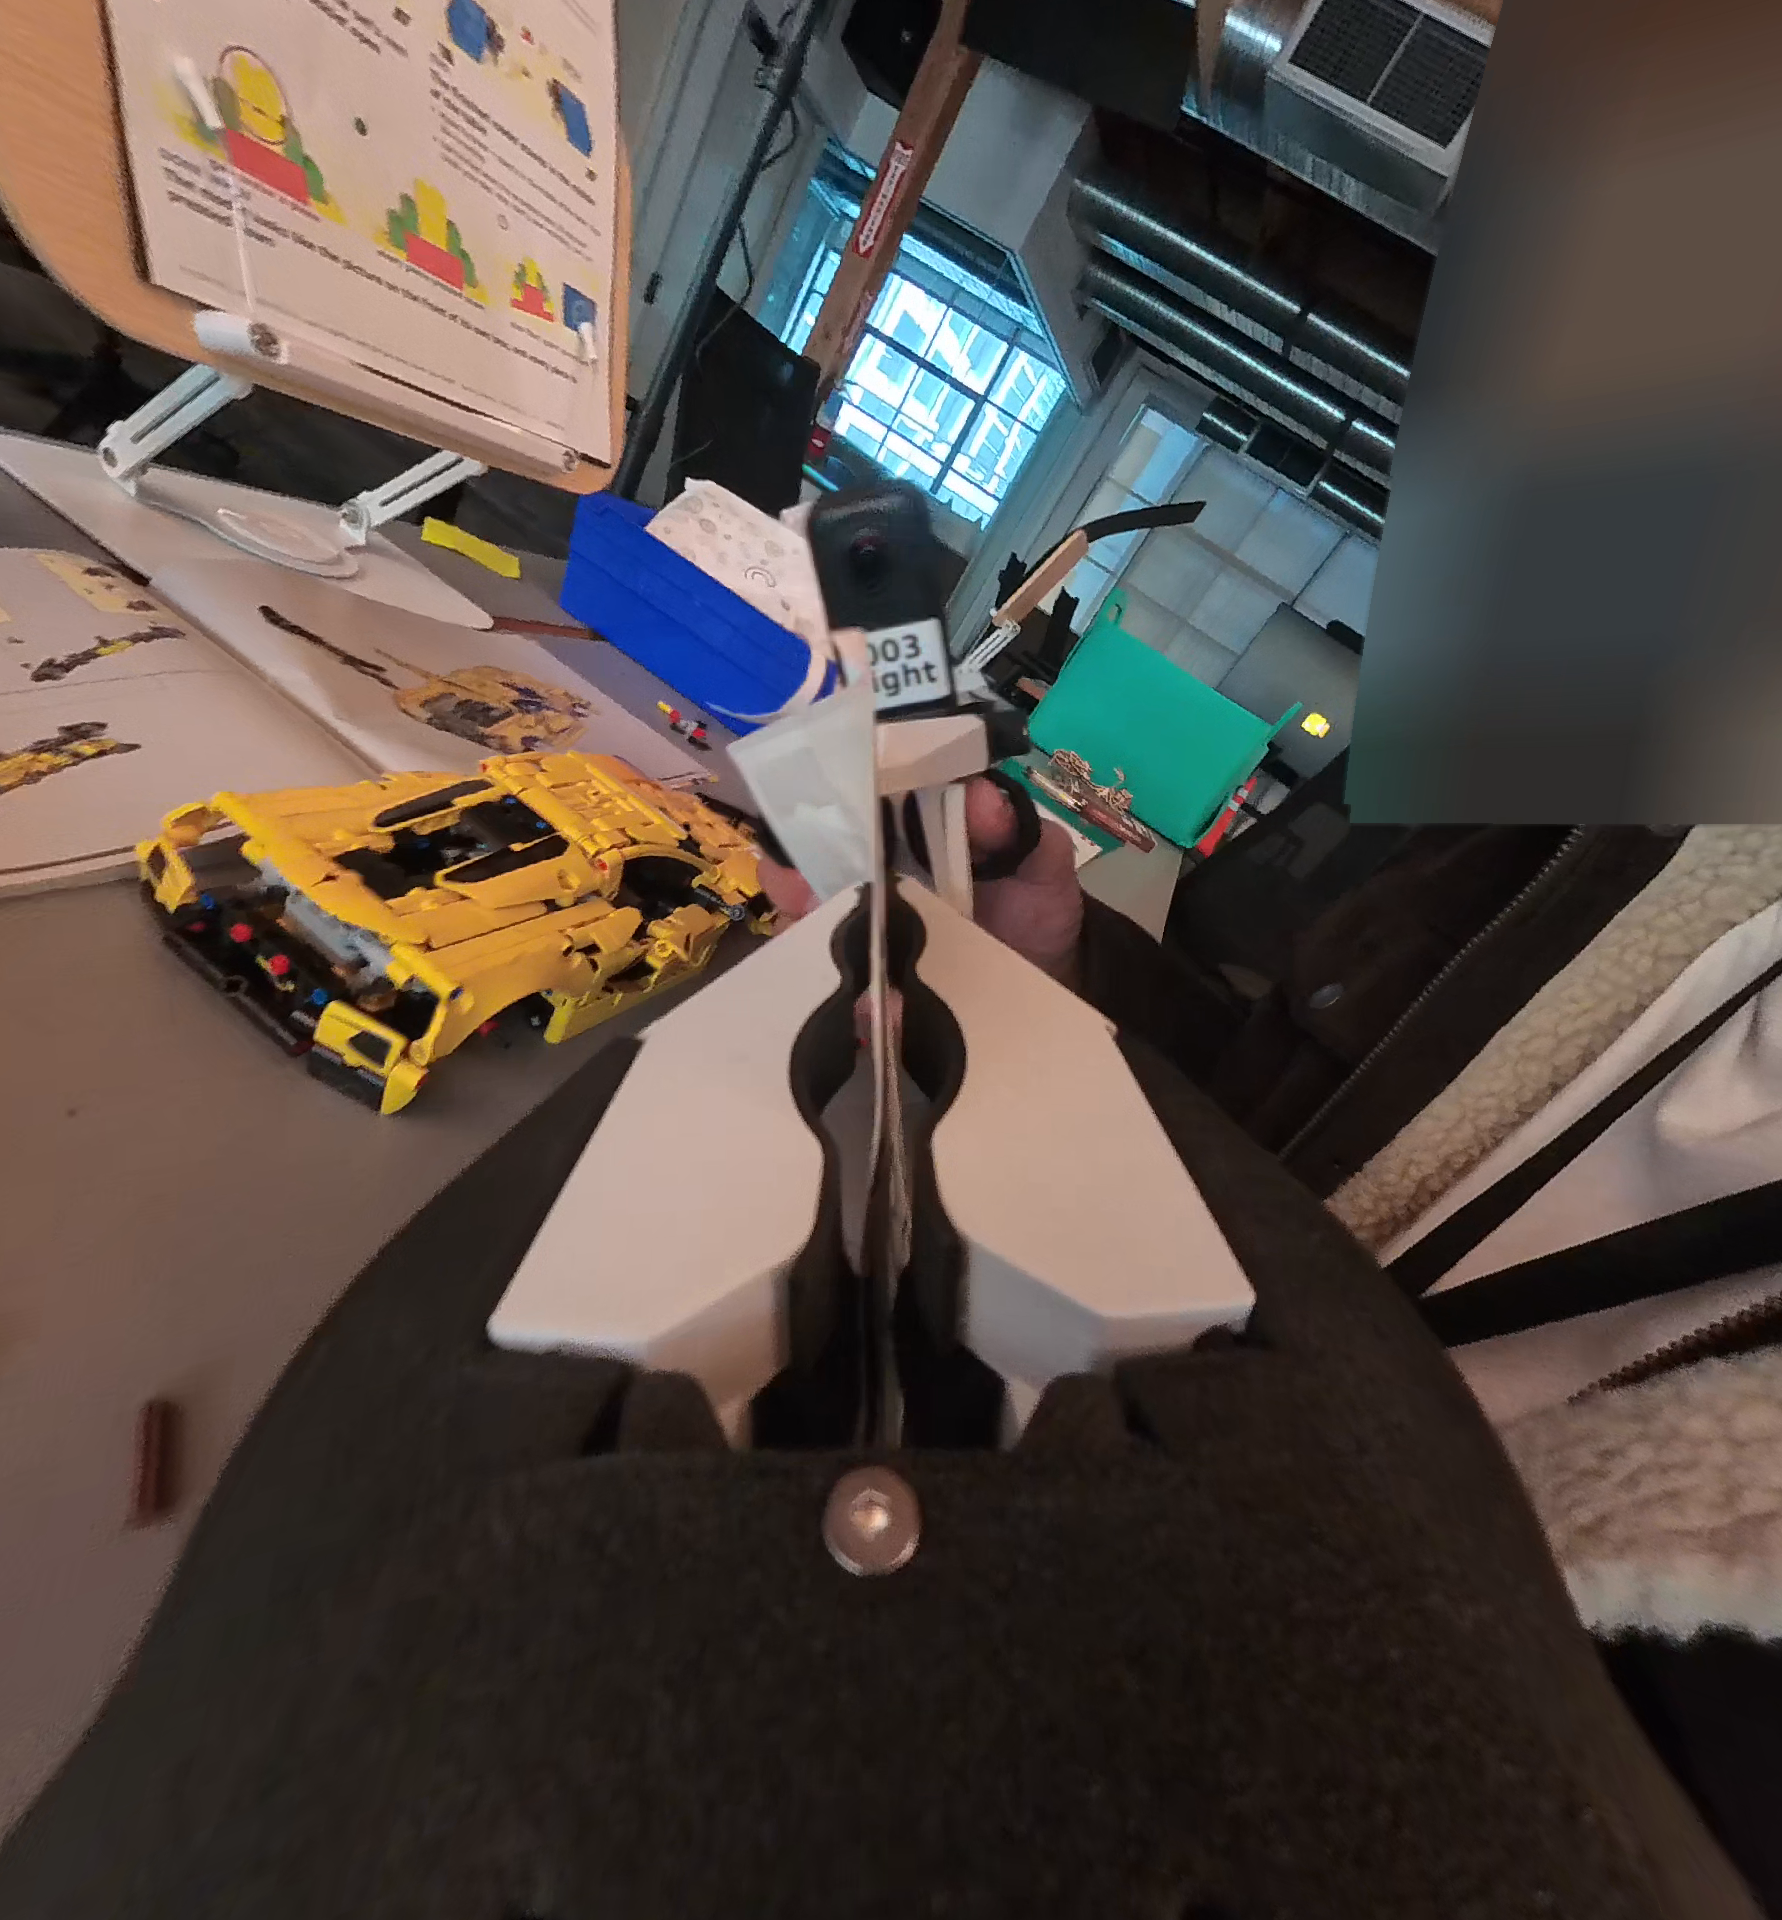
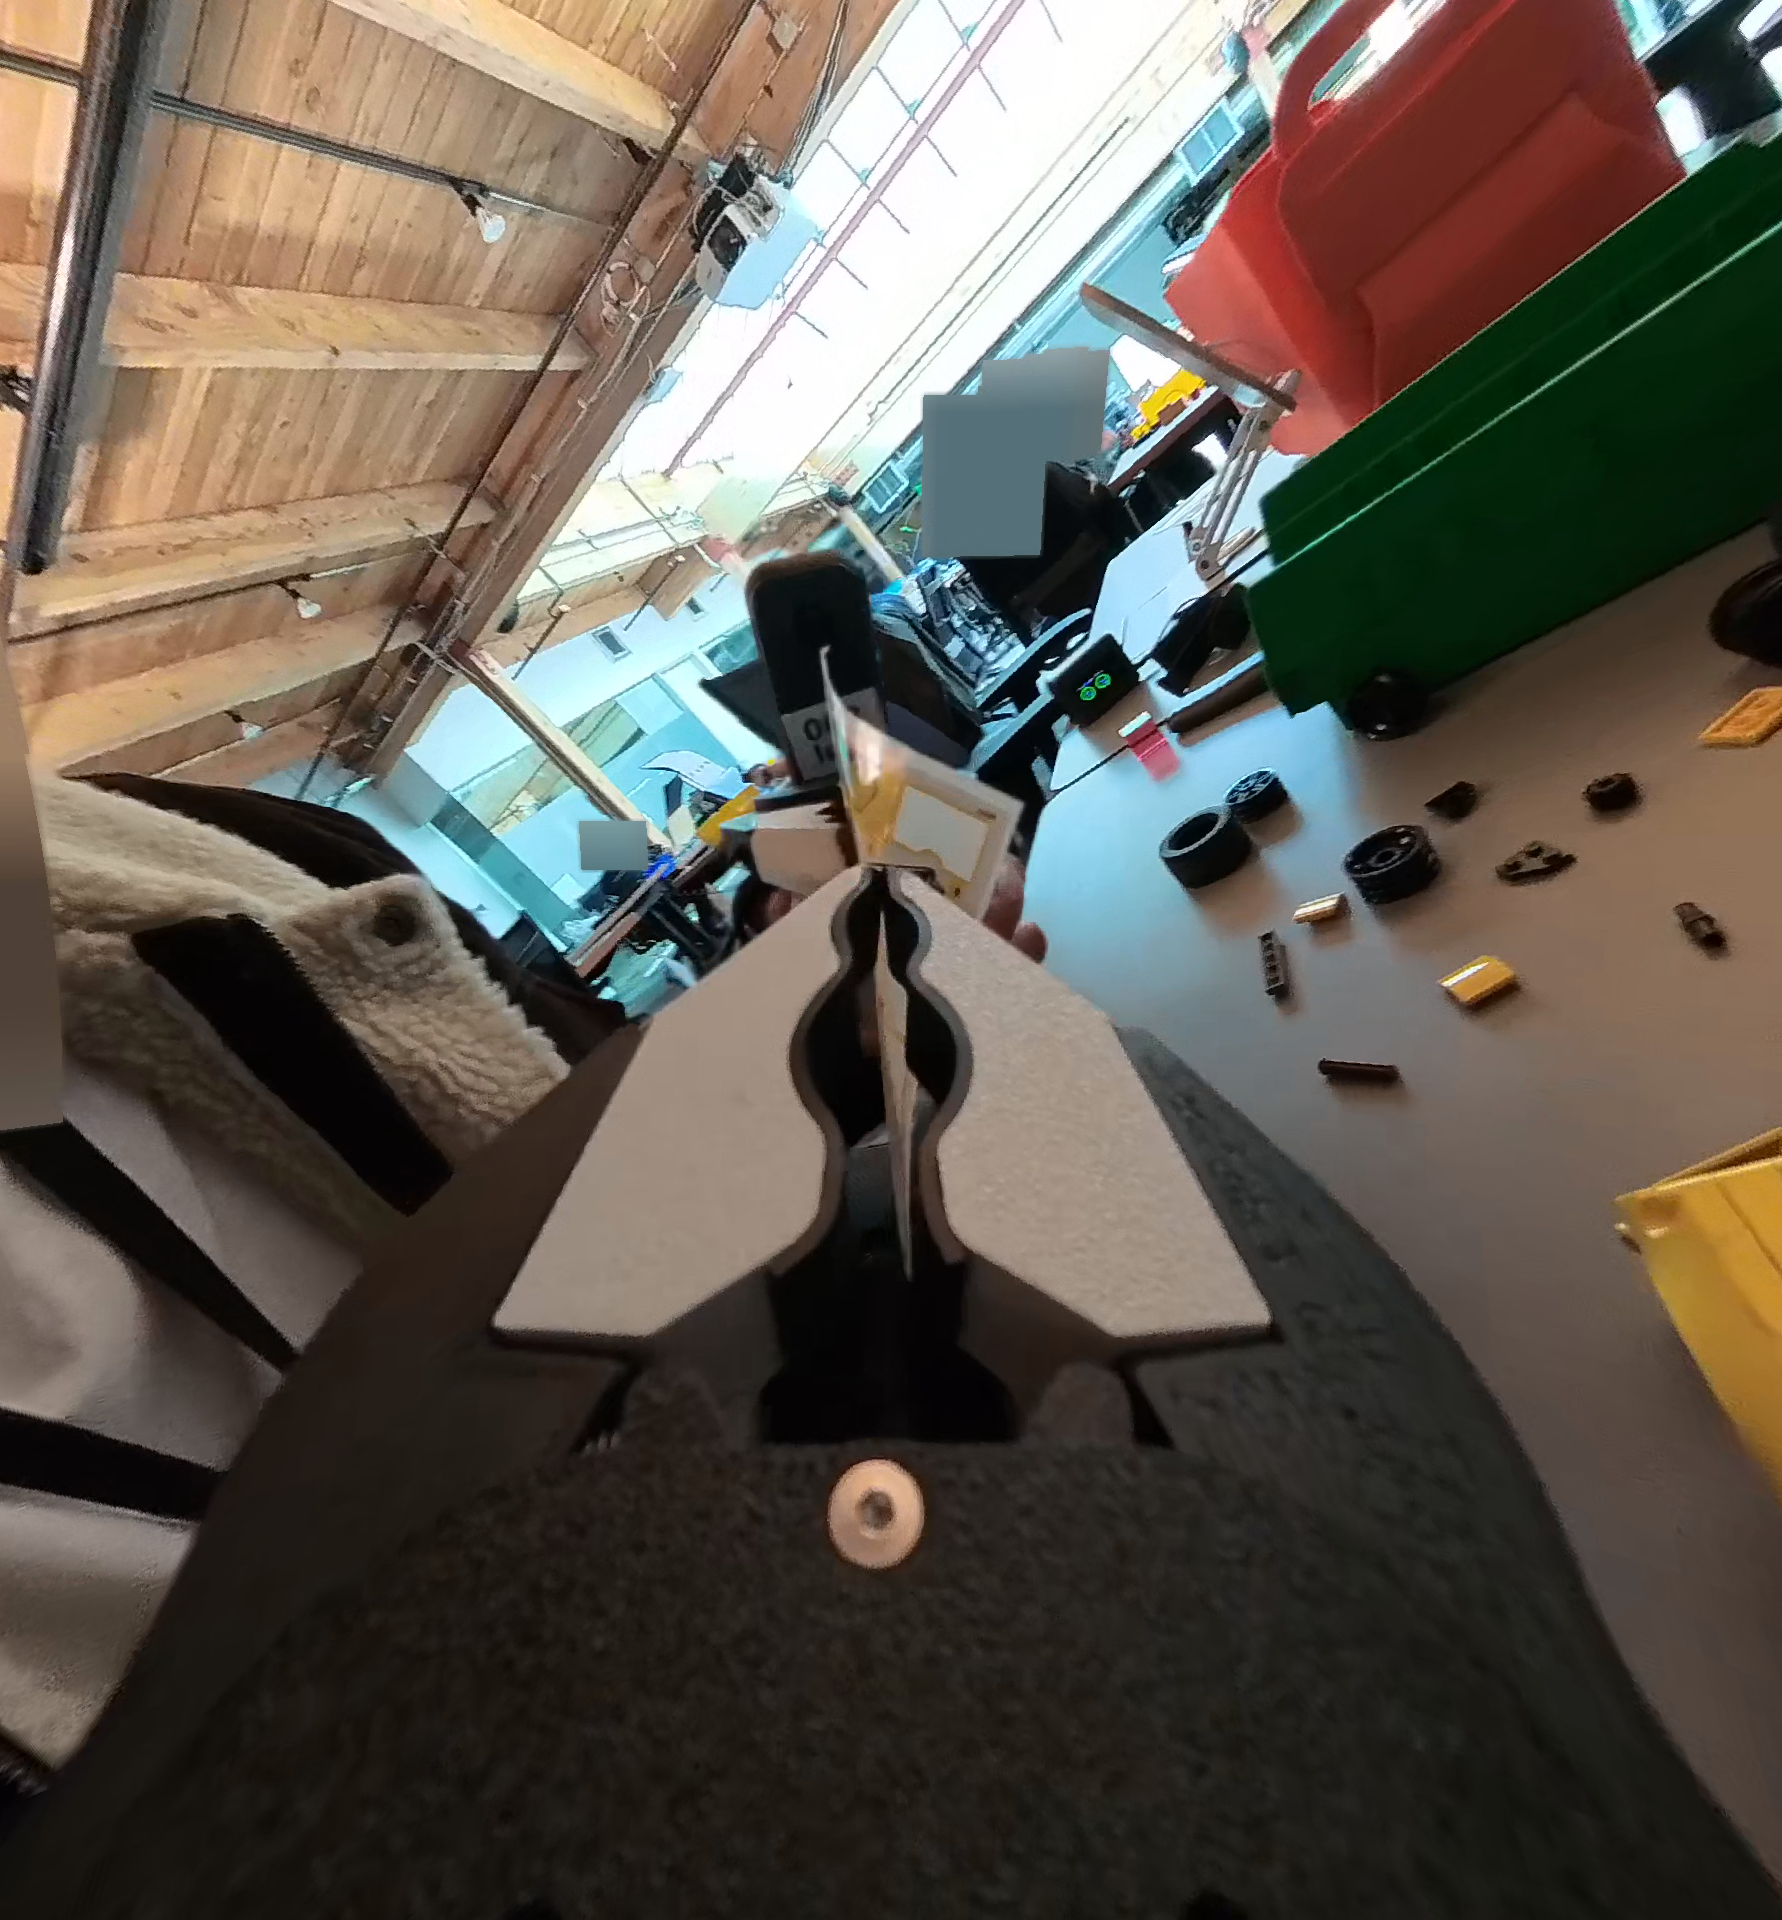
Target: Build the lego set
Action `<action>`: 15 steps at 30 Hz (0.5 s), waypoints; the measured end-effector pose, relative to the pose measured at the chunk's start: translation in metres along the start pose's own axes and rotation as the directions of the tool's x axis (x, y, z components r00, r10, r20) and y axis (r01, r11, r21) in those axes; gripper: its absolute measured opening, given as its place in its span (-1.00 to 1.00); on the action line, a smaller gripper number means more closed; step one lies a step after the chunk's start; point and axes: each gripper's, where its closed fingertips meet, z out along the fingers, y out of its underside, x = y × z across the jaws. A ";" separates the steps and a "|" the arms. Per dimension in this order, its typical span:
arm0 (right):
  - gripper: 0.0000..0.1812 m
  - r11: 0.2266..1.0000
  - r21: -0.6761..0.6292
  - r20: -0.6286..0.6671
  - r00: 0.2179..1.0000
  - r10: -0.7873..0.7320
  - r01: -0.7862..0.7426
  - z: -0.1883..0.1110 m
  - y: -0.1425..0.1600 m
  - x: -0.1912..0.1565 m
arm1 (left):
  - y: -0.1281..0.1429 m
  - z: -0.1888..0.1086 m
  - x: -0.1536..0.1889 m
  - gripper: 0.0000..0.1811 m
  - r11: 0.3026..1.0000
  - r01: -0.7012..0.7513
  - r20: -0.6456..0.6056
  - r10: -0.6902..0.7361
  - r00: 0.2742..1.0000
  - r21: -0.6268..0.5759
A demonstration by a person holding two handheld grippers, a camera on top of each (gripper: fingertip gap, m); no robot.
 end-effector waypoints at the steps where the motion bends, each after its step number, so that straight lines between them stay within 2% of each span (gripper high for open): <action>1: -1.00 1.000 0.005 -0.021 0.999 -0.024 0.024 -0.001 -0.001 0.002 | 0.001 -0.004 -0.003 -1.00 1.000 0.013 0.018 -0.013 1.000 0.005; 4: -1.00 0.992 0.045 -0.079 0.990 -0.117 0.121 -0.005 -0.010 0.004 | 0.005 -0.028 -0.014 -1.00 0.998 0.056 0.098 -0.058 0.994 0.021; 7: -1.00 0.974 0.042 -0.123 0.969 -0.215 0.221 -0.005 -0.012 0.002 | 0.010 -0.085 -0.038 -1.00 0.995 0.087 0.300 -0.100 0.949 0.057; 9: -1.00 0.966 0.003 -0.144 0.956 -0.257 0.260 -0.001 -0.006 0.003 | 0.009 -0.153 -0.071 -1.00 0.985 0.117 0.526 -0.168 0.834 0.128; 11: -1.00 0.961 -0.042 -0.156 0.948 -0.276 0.273 0.005 0.002 0.005 | 0.009 -0.237 -0.105 -1.00 0.964 0.135 0.720 -0.262 0.643 0.230; 12: -1.00 0.959 -0.057 -0.153 0.947 -0.282 0.276 0.007 0.006 0.005 | 0.010 -0.273 -0.119 -1.00 0.951 0.144 0.771 -0.305 0.559 0.272; 13: -1.00 0.958 -0.065 -0.148 0.947 -0.285 0.278 0.009 0.008 0.005 | 0.010 -0.301 -0.131 -1.00 0.944 0.149 0.796 -0.328 0.510 0.294; 15: -1.00 0.955 -0.075 -0.154 0.943 -0.294 0.286 0.011 0.011 0.006 | 0.014 -0.331 -0.152 -1.00 0.941 0.192 0.817 -0.338 0.467 0.279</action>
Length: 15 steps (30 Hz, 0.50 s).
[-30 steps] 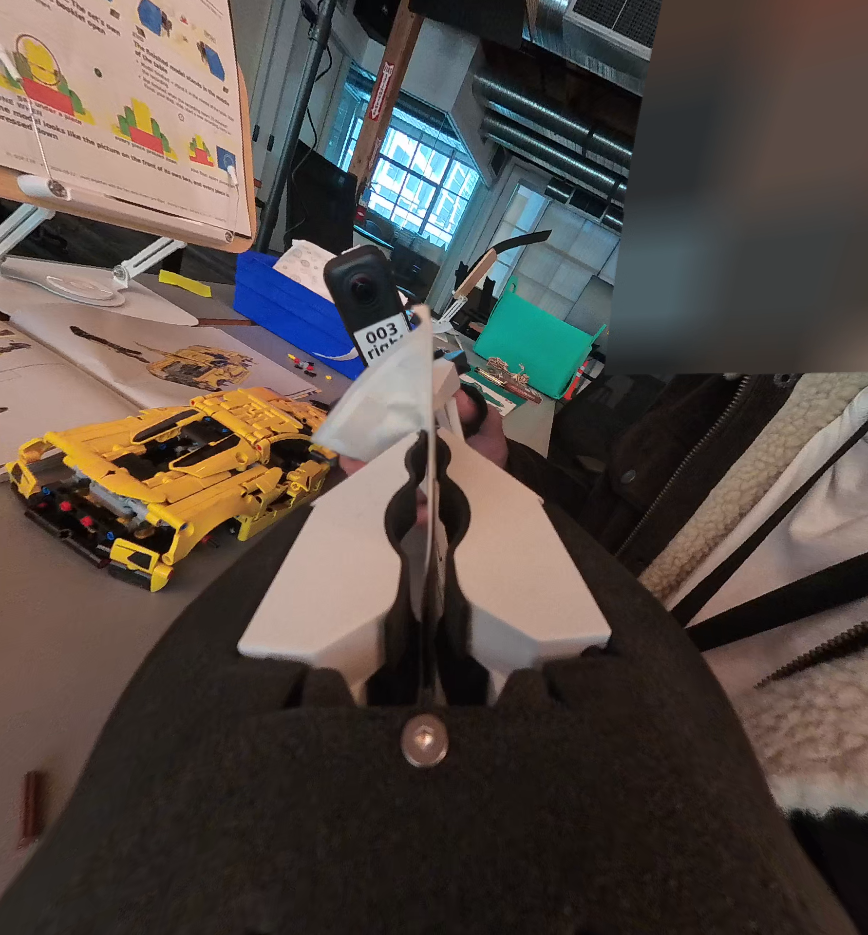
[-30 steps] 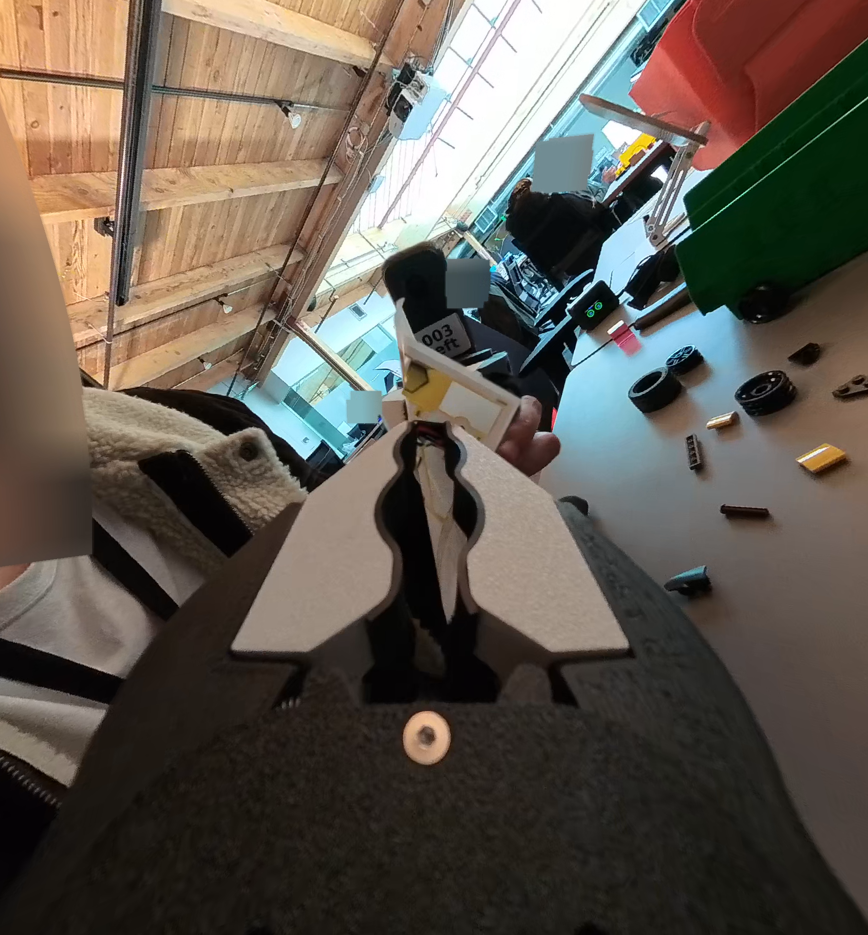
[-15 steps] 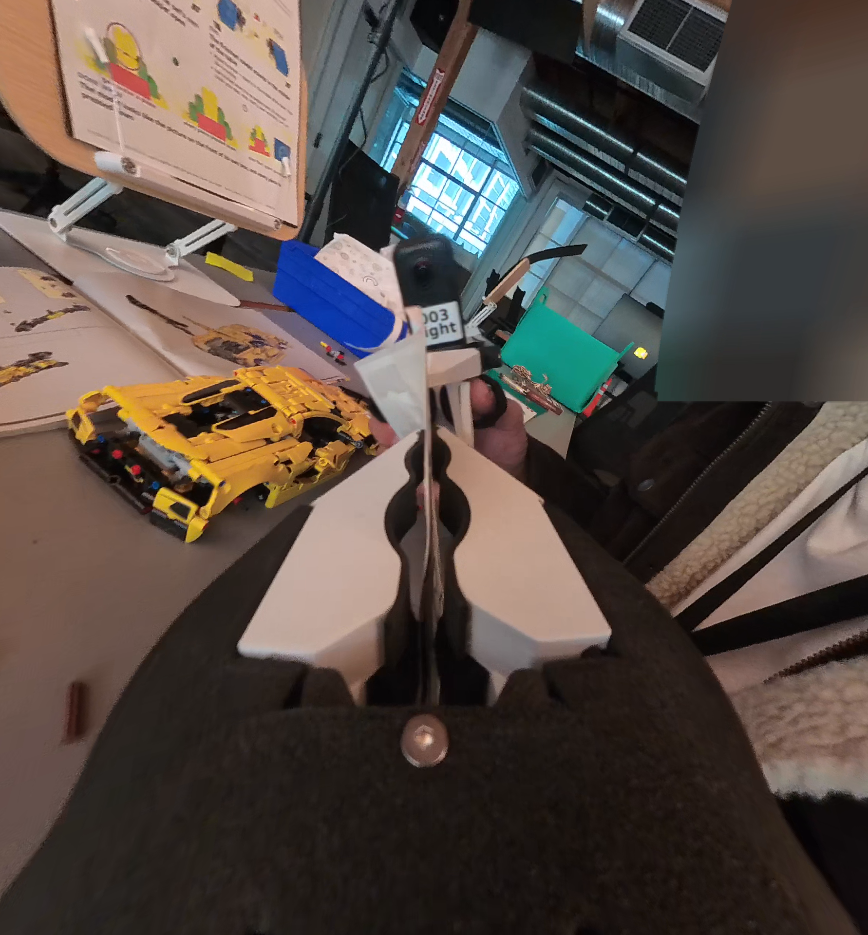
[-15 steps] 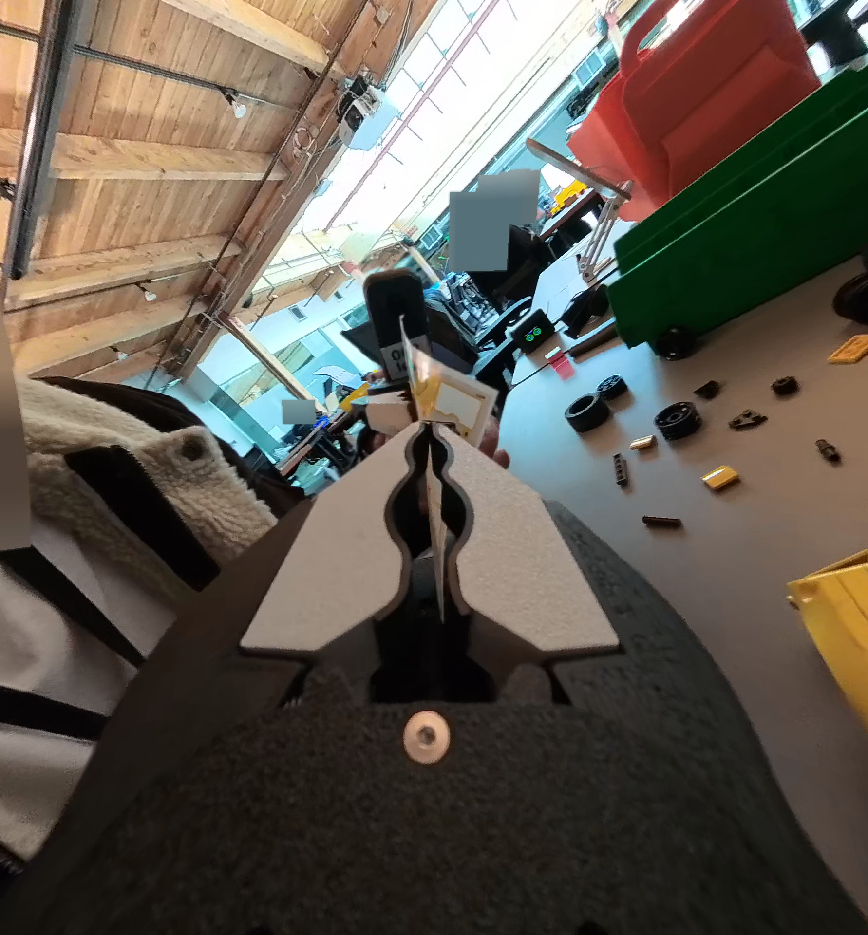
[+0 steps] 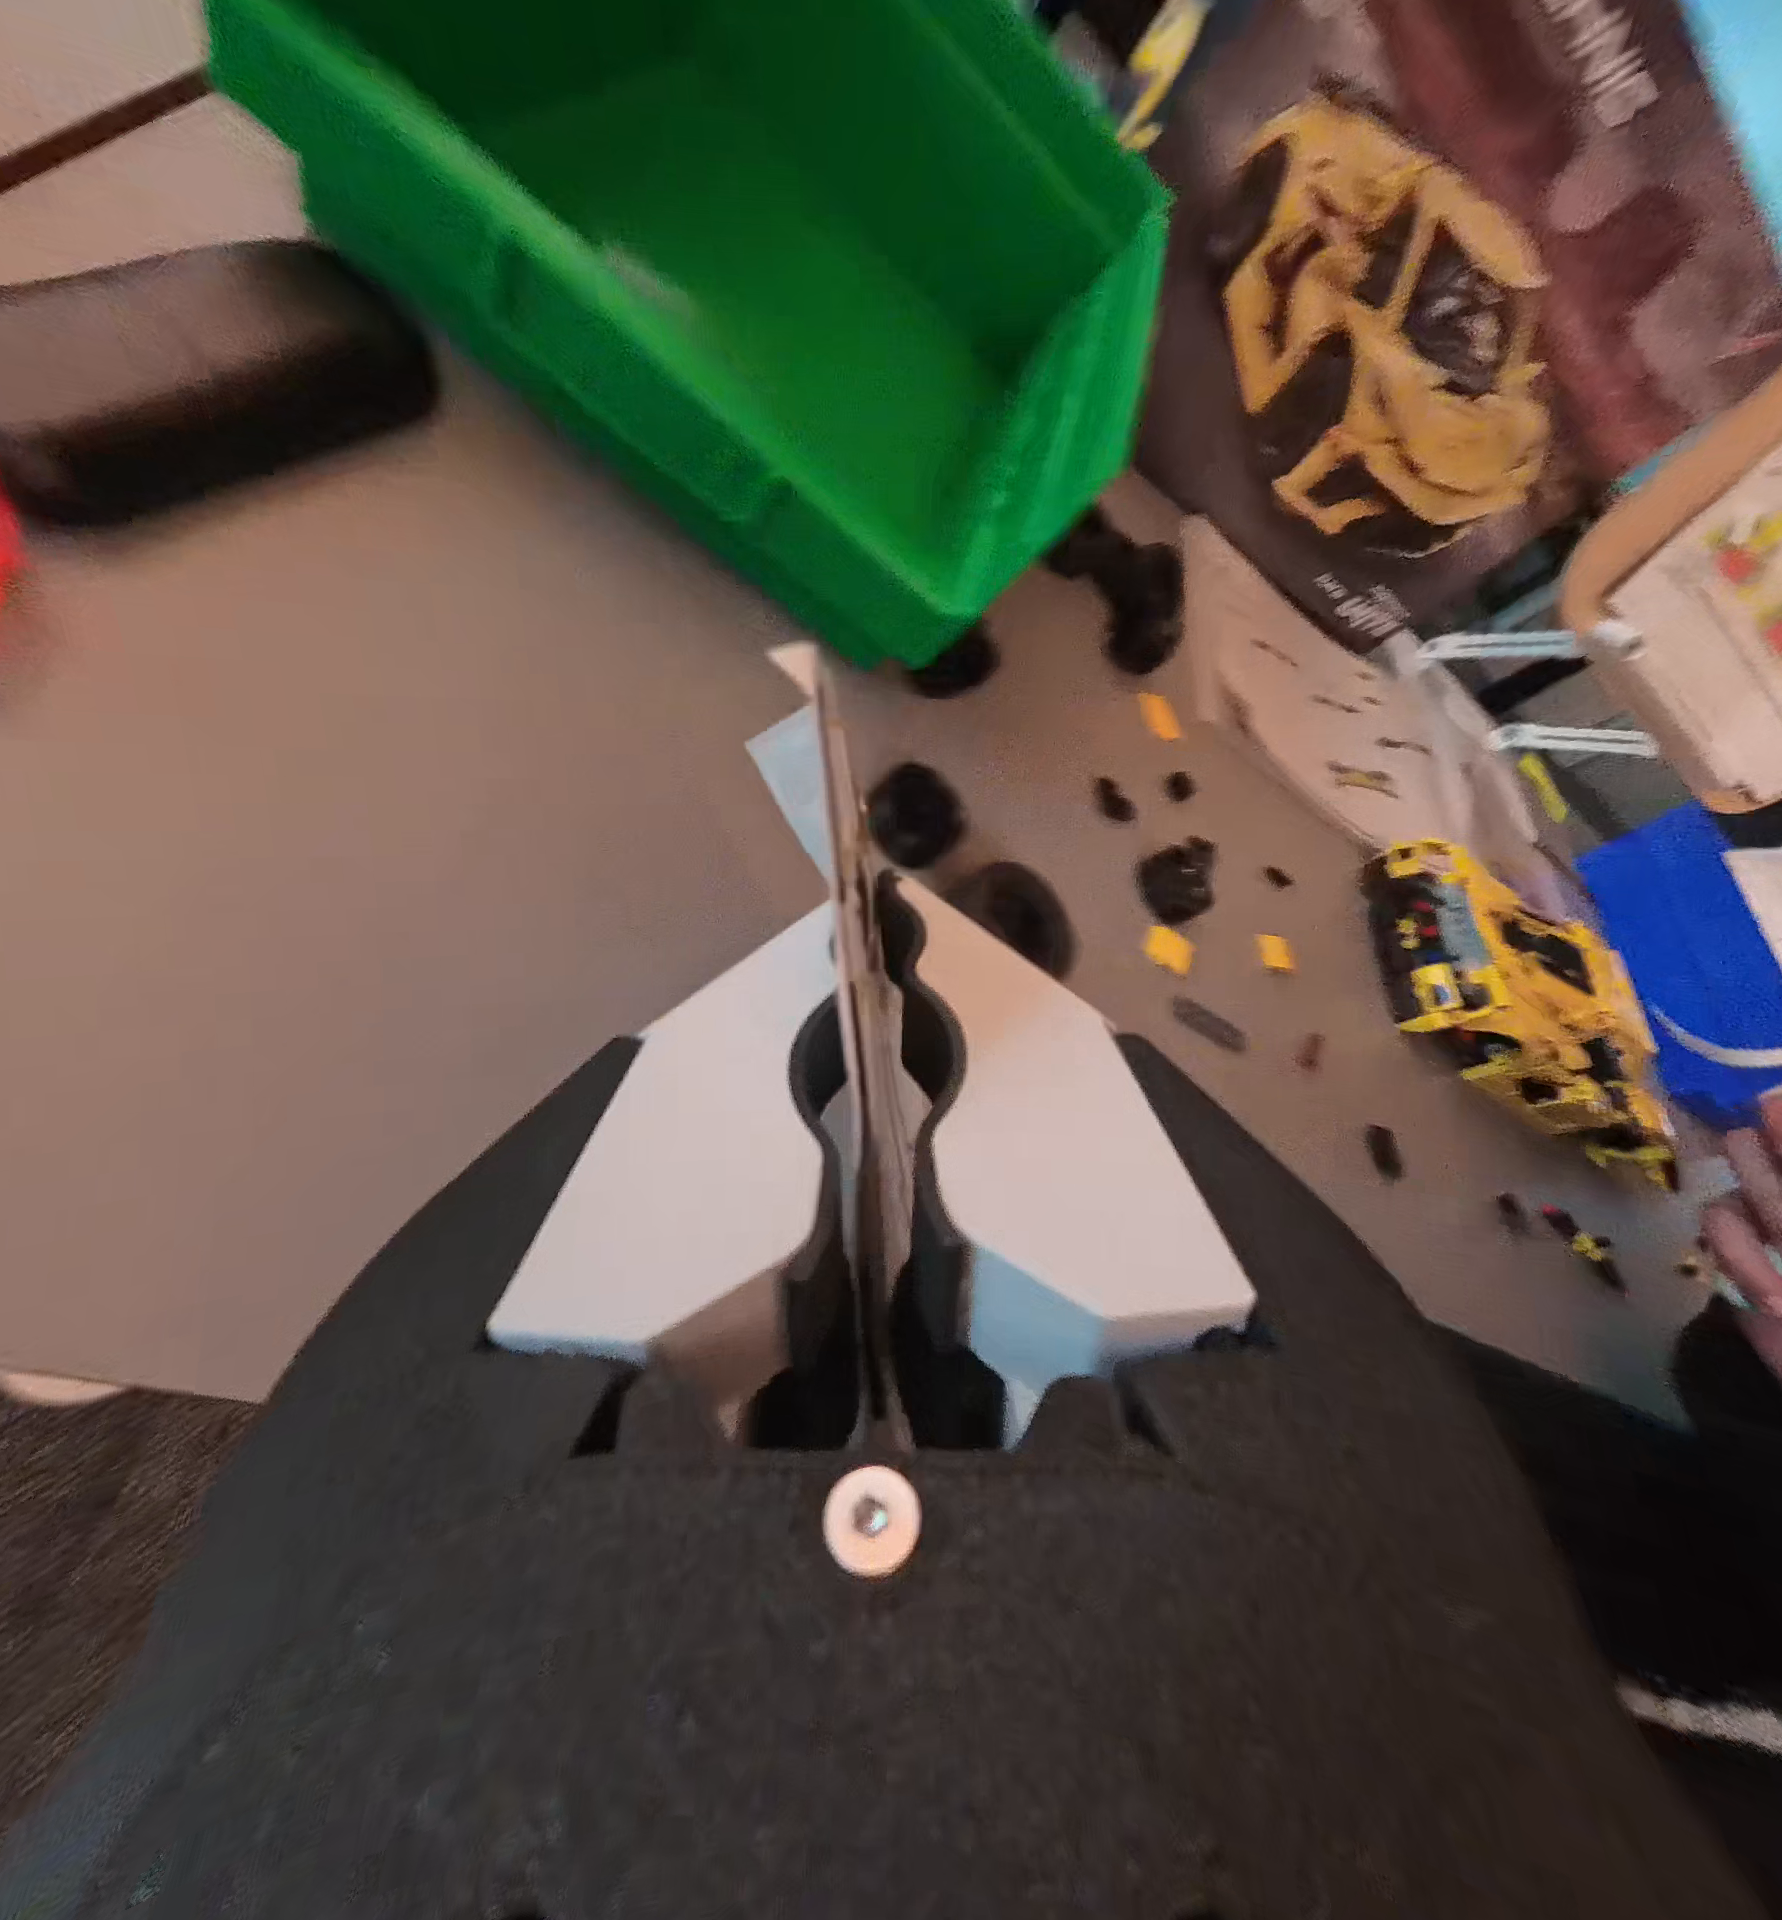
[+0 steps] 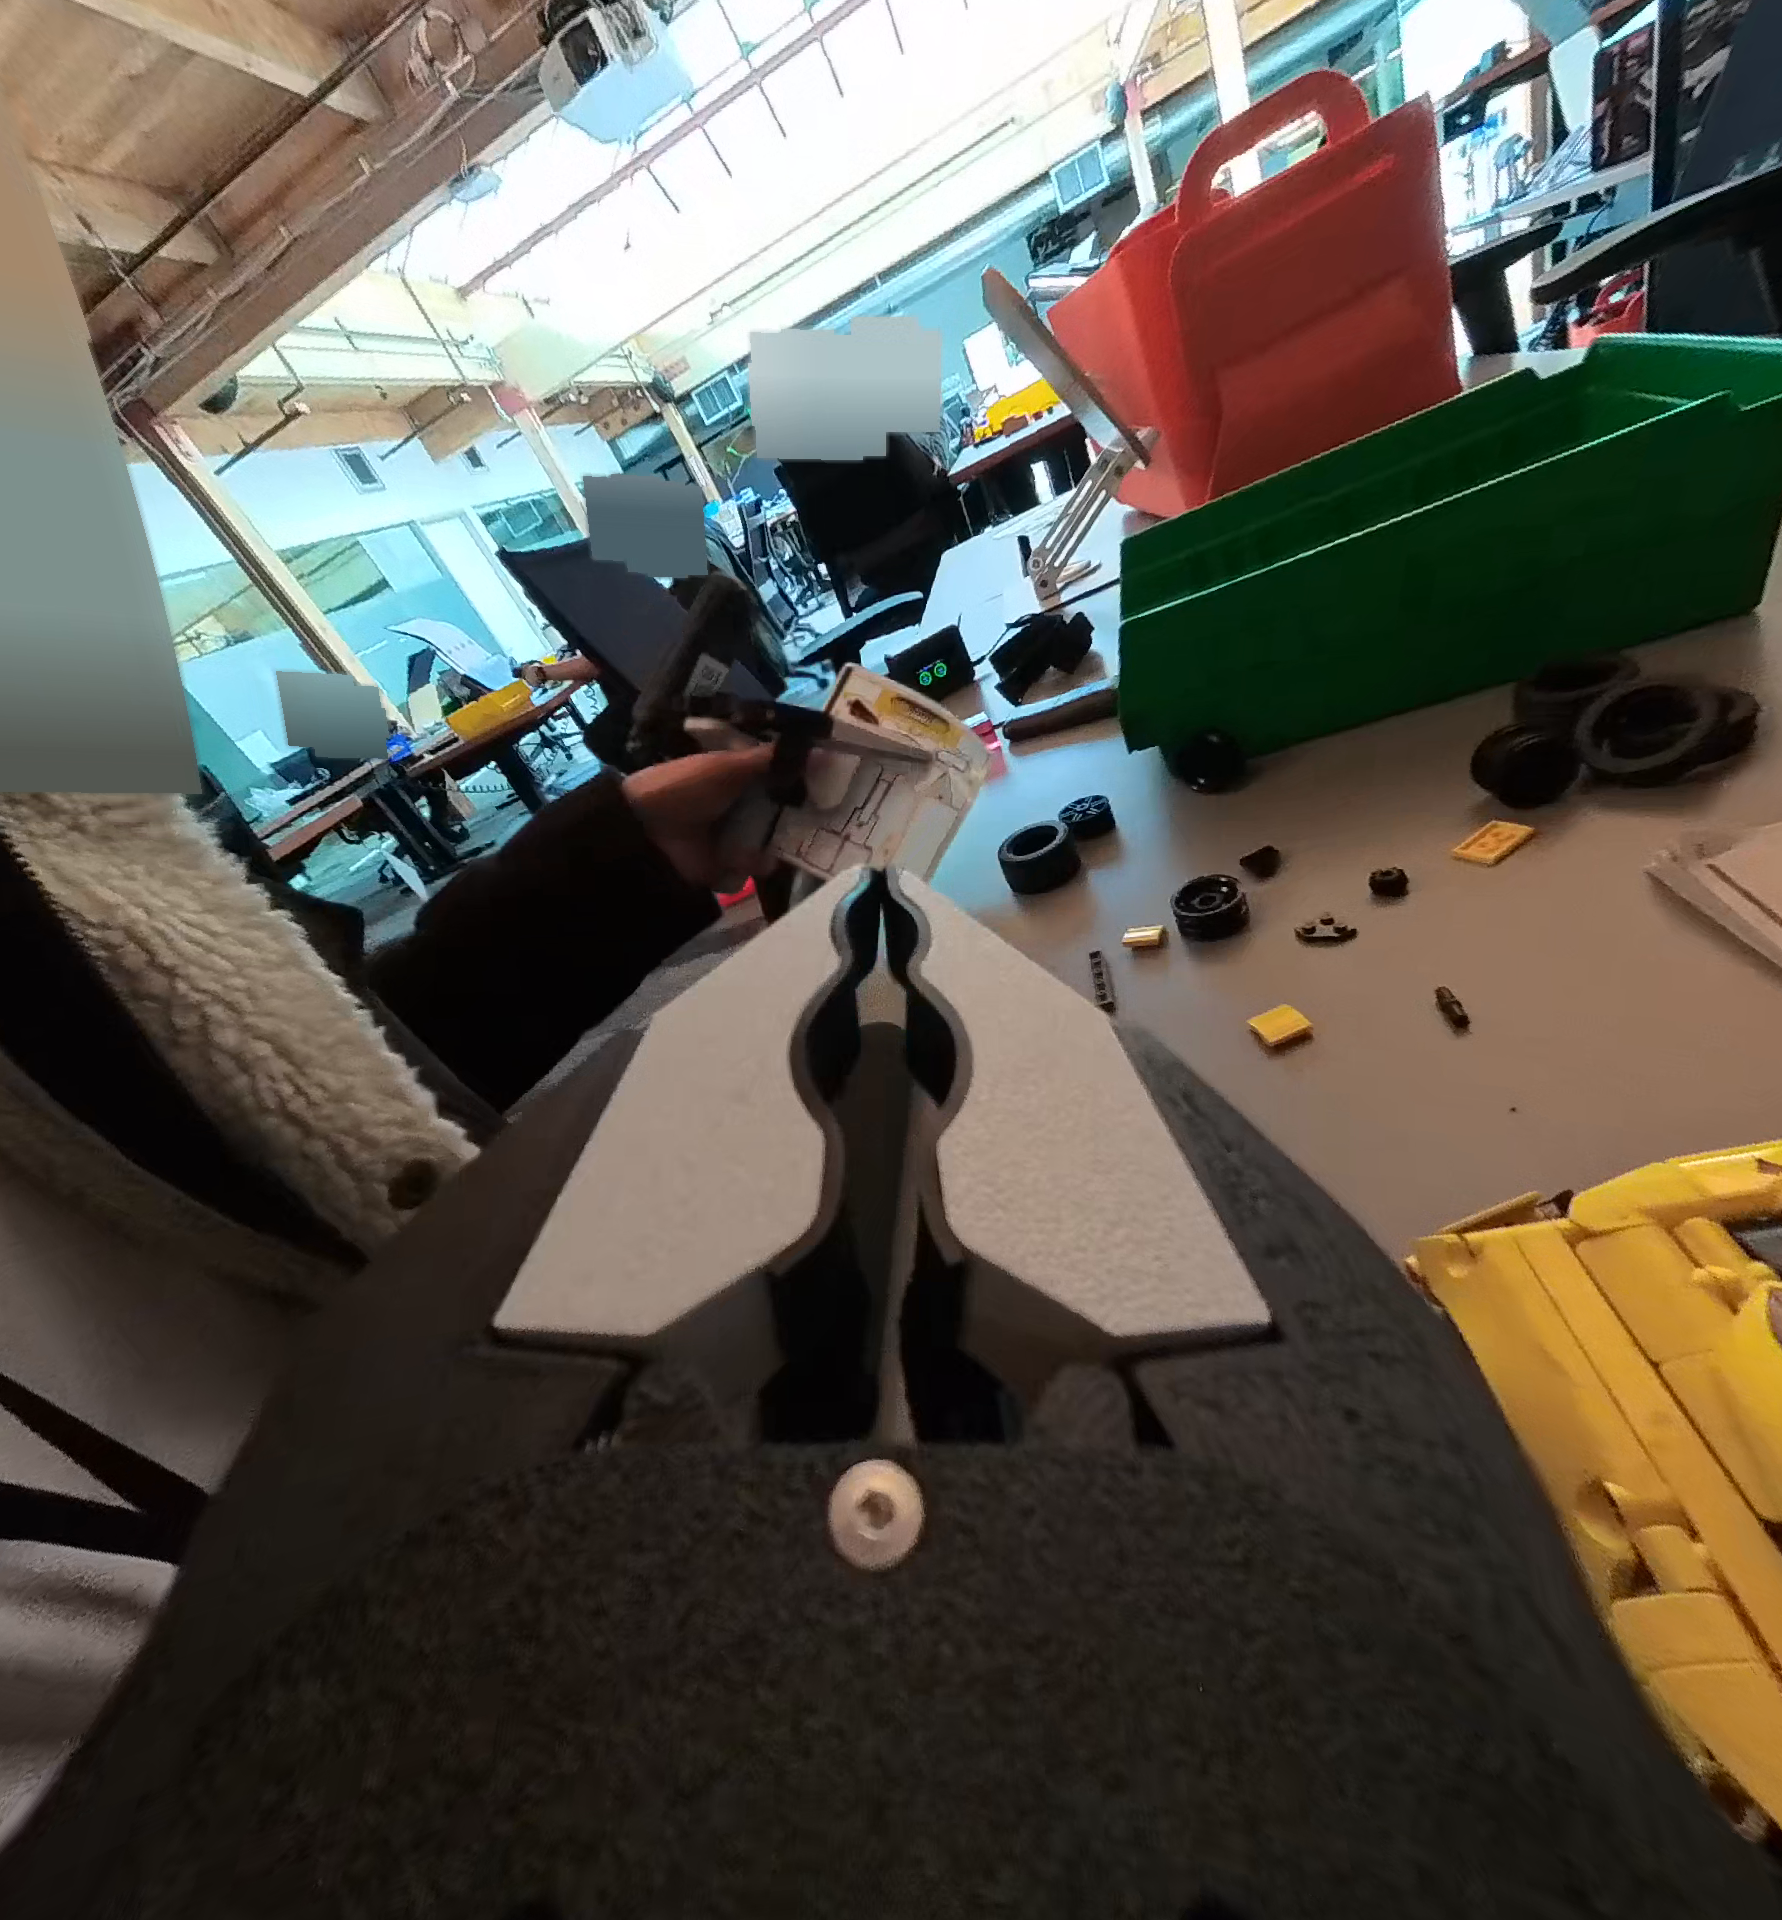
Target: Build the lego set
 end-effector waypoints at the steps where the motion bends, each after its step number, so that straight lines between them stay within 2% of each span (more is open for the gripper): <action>1: -1.00 1.000 -0.007 -0.013 1.000 -0.007 0.007 0.000 0.001 0.002 | 0.000 0.005 -0.011 -1.00 0.999 0.000 0.004 0.000 1.000 -0.042; 3: -1.00 0.999 -0.028 -0.073 0.996 -0.044 0.042 -0.002 0.004 0.011 | 0.005 0.017 -0.025 -1.00 0.991 0.002 -0.001 -0.003 1.000 -0.136; 5: -1.00 0.986 -0.095 -0.165 0.974 -0.152 0.138 -0.005 0.010 0.024 | 0.006 0.024 -0.038 -0.94 0.982 -0.018 0.033 0.024 0.999 -0.188; 6: -1.00 0.969 -0.147 -0.194 0.955 -0.223 0.197 -0.006 0.016 0.029 | 0.005 0.026 -0.044 -0.84 0.981 -0.029 0.063 0.042 0.997 -0.194; 8: -1.00 0.922 -0.251 -0.194 0.918 -0.345 0.294 -0.005 0.030 0.030 | 0.005 0.029 -0.054 -0.44 0.973 -0.076 0.123 0.105 0.987 -0.220; 9: -1.00 0.894 -0.297 -0.186 0.898 -0.399 0.336 -0.003 0.038 0.030 | 0.004 0.029 -0.055 -0.37 0.965 -0.123 0.143 0.159 0.977 -0.231; 12: -1.00 0.782 -0.402 -0.141 0.812 -0.567 0.476 0.003 0.057 0.026 | 0.001 0.029 -0.064 0.10 0.922 -0.278 0.248 0.346 0.905 -0.271; 13: -1.00 0.737 -0.423 -0.111 0.777 -0.619 0.527 0.006 0.062 0.022 | -0.001 0.028 -0.065 0.18 0.903 -0.324 0.276 0.399 0.874 -0.282; 15: -1.00 0.636 -0.460 -0.059 0.693 -0.718 0.619 0.010 0.073 0.016 | -0.009 0.023 -0.066 0.23 0.875 -0.389 0.338 0.473 0.813 -0.289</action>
